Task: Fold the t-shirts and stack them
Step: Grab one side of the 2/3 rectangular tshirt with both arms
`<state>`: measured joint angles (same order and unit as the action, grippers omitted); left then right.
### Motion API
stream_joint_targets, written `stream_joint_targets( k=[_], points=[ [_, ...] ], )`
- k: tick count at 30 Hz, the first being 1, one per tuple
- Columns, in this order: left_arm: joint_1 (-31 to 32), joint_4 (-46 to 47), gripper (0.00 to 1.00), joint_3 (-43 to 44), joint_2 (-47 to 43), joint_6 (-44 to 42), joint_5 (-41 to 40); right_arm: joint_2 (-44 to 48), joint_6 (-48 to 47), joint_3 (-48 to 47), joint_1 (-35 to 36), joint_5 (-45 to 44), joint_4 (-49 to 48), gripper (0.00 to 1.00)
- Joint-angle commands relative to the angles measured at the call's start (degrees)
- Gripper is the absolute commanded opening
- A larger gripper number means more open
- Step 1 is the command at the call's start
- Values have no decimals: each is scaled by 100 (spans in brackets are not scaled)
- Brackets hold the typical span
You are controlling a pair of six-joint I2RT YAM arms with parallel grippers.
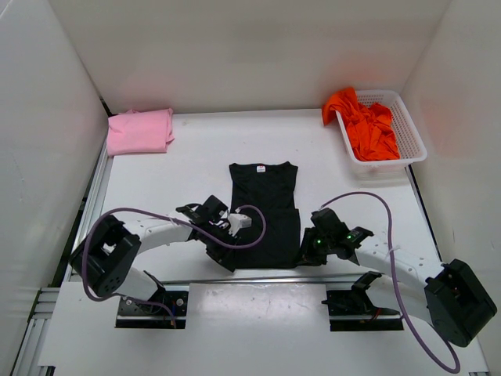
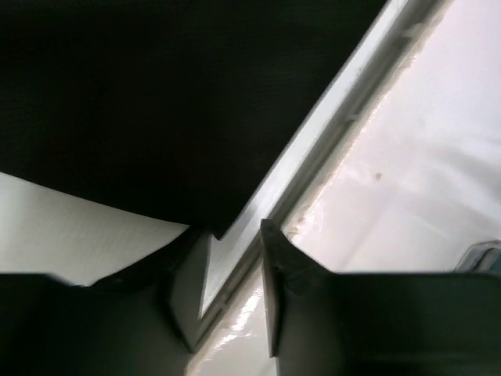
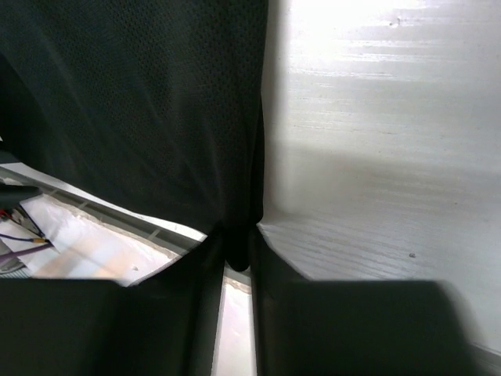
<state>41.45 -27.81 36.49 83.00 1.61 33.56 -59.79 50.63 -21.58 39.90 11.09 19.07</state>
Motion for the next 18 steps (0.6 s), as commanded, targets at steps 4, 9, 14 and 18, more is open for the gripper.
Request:
stream_joint_targets(
  k=[4, 9, 14, 18],
  points=[
    [12, -58, 39, 121, 365, -161, -842, -24, -27, -100, 88, 33, -114, 11],
    [12, -58, 10, 121, 314, -161, -842, -77, -27, -100, 88, 33, -114, 3],
    [12, -58, 10, 183, 173, -161, -842, -77, -80, -249, 88, 33, -114, 0],
    [12, -477, 10, 542, -187, -161, -780, -77, -535, -872, 88, -115, 630, 0]
  ],
)
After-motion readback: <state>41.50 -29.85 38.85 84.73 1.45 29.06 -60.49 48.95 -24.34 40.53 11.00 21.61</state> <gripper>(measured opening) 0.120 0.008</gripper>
